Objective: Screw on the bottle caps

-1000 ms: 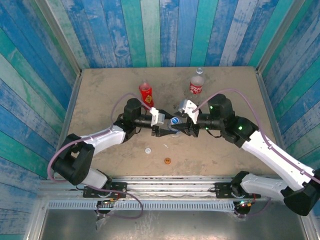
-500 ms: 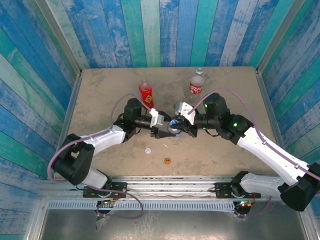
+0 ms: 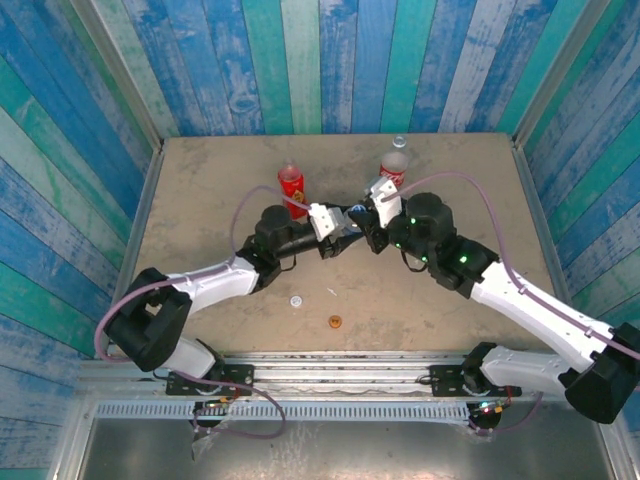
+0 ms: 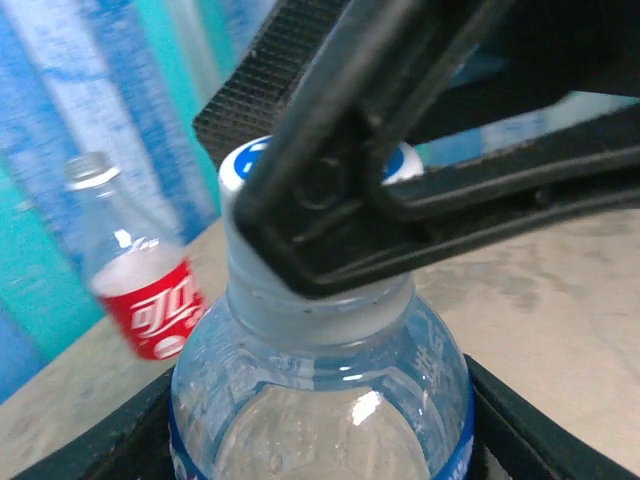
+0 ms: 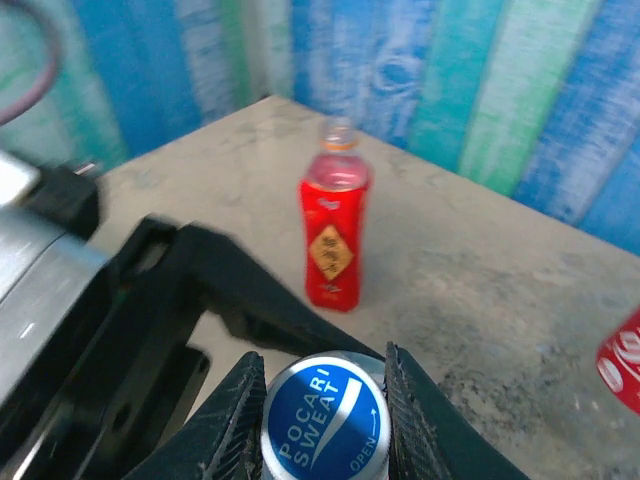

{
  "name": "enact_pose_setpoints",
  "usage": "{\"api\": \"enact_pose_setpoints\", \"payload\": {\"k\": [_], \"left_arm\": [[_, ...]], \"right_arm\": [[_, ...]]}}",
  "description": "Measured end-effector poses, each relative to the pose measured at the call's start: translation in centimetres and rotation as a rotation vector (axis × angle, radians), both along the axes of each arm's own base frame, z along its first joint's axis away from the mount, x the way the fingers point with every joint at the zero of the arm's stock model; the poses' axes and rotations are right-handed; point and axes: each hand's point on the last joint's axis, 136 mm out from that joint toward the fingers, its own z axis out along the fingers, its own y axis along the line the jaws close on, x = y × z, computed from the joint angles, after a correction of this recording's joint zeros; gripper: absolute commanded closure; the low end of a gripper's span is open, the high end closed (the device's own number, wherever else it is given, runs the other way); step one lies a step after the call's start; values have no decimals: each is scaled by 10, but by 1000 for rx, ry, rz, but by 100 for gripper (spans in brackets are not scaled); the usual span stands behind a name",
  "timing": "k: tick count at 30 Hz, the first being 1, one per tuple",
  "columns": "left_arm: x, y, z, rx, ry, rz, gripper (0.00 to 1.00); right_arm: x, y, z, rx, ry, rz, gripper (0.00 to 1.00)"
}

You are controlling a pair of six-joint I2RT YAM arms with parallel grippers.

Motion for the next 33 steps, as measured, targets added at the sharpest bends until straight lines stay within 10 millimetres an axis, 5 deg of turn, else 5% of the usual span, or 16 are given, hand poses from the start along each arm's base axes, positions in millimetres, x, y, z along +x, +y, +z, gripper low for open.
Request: {"api": "enact_pose_setpoints", "payload": {"k": [7, 10, 13, 17, 23, 33], "left_arm": [[19, 13, -7, -1, -1, 212, 58], [20, 14, -5, -9, -9, 214, 58], [20, 16, 5, -43, -29, 166, 58], [19, 24, 9, -47, -57, 60, 56], [-33, 7, -11, 57, -62, -262, 58], [-88, 4, 1, 87, -96, -574, 58]], "right_arm": [[21, 7, -7, 94, 22, -175, 86], [20, 9, -3, 96, -6, -153, 65], [9, 8, -2, 59, -39, -77, 45], [-18, 5, 1, -13, -69, 54, 33], [-62, -5, 26, -57, -164, 245, 34], [-94, 9, 18, -181, -129, 490, 52]]}}
